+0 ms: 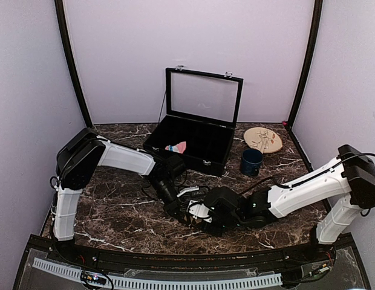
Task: Roll the socks
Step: Roll the sock at the center of the board.
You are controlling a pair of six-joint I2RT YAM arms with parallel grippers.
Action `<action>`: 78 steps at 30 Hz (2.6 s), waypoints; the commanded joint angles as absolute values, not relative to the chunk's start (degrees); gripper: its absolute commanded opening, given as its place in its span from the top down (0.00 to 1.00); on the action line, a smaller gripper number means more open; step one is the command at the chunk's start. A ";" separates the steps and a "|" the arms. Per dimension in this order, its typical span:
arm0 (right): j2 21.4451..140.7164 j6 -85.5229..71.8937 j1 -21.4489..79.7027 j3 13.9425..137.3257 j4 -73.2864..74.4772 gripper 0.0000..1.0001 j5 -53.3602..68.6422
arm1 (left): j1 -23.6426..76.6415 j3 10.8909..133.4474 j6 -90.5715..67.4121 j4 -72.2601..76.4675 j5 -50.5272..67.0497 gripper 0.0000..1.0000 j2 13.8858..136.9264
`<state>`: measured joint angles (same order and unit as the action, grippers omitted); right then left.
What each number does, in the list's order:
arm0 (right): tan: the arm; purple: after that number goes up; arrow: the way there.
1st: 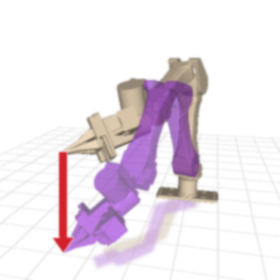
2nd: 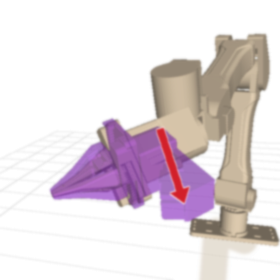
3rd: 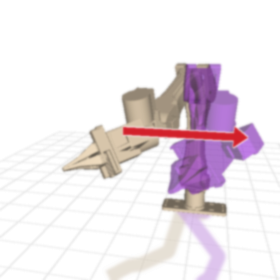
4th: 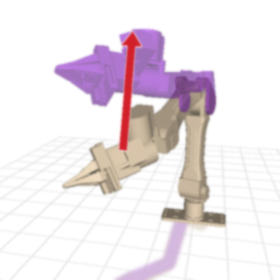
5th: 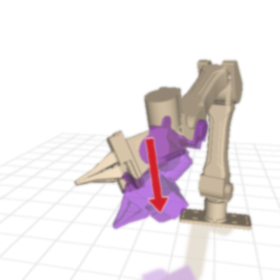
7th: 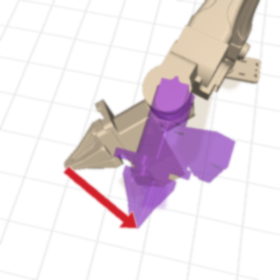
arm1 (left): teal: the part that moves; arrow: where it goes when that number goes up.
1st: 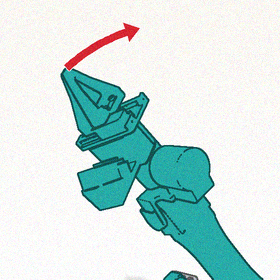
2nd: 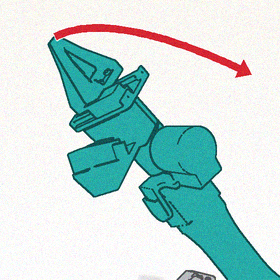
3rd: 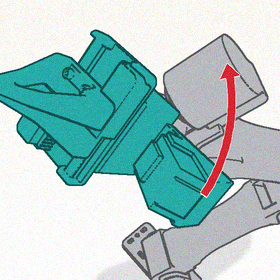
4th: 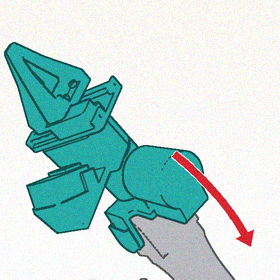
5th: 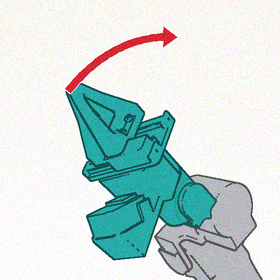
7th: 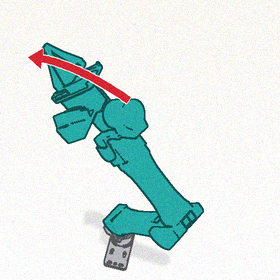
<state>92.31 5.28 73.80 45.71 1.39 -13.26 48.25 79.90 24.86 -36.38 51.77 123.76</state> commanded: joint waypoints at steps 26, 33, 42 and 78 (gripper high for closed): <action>98.02 8.42 74.28 48.27 3.46 0.96 -10.44 | 47.99 79.63 25.54 -41.05 48.18 1.00 126.04; 99.67 6.34 72.87 49.22 4.80 1.00 -6.89 | 47.19 79.53 24.11 -40.61 45.62 0.85 125.58; 100.29 3.76 69.40 49.06 4.35 1.00 -2.21 | 46.58 76.57 23.49 -39.02 45.24 0.64 121.96; 105.70 -0.97 58.30 54.66 10.86 1.00 20.83 | 41.44 61.49 17.16 -17.74 28.13 0.63 102.15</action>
